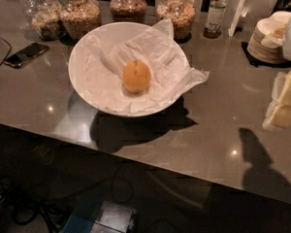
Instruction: Pick orange from white bowl
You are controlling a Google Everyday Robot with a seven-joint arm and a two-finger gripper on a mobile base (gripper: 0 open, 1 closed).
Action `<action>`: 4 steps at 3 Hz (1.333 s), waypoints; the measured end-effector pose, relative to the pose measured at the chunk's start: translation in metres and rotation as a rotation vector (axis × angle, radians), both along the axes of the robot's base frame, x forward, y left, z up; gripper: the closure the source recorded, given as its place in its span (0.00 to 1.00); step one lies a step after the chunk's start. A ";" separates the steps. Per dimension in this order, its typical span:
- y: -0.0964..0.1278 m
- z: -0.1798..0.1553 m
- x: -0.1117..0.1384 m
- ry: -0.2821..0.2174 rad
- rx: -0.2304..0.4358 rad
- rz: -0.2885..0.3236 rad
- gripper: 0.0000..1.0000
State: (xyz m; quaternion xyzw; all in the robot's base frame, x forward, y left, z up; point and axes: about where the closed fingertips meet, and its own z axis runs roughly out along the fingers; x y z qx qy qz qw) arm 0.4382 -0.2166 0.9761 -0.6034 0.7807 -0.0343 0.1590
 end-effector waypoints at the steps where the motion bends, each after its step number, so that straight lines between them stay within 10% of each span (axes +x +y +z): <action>1: 0.001 0.000 0.000 -0.003 0.002 0.002 0.00; 2: 0.025 -0.010 0.012 -0.006 0.076 0.082 0.00; 4: 0.145 -0.037 0.041 0.071 0.243 0.459 0.00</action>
Offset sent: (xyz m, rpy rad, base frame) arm 0.0304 0.0629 -0.0316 0.2069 0.0078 0.2233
